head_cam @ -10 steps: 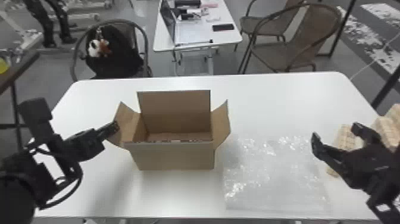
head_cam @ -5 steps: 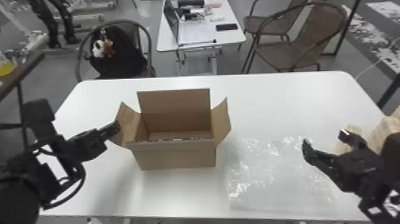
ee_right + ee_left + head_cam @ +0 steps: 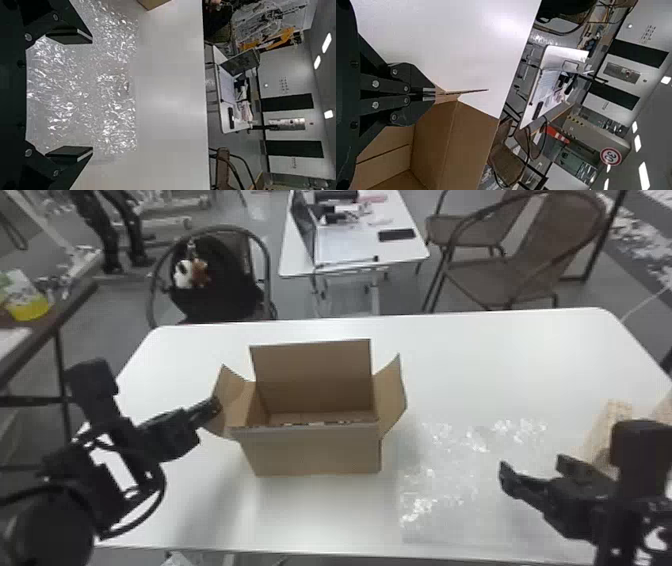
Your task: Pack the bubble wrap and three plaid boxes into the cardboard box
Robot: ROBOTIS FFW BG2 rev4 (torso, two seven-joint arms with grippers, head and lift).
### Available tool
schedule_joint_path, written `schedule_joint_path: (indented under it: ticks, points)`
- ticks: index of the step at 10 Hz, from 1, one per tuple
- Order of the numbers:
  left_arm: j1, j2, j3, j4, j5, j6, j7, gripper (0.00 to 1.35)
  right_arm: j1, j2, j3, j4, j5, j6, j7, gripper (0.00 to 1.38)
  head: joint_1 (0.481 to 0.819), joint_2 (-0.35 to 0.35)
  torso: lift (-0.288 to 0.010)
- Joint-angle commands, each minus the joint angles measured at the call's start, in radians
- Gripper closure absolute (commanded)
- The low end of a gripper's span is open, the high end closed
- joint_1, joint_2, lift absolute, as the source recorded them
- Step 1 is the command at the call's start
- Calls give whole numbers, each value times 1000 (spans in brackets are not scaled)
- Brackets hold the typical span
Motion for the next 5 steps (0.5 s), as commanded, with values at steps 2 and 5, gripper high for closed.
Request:
schedule_joint_path:
  ticks: [2, 5]
  points:
    - [-2, -4, -10, 0, -2, -2, 6, 1219, -90, -14, 45, 79, -84, 101, 14, 297, 695, 172, -148]
    - [2, -4, -15, 0, -3, -11, 12, 1219, -128, -29, 59, 93, -127, 200, -14, 384, 695, 202, -148]
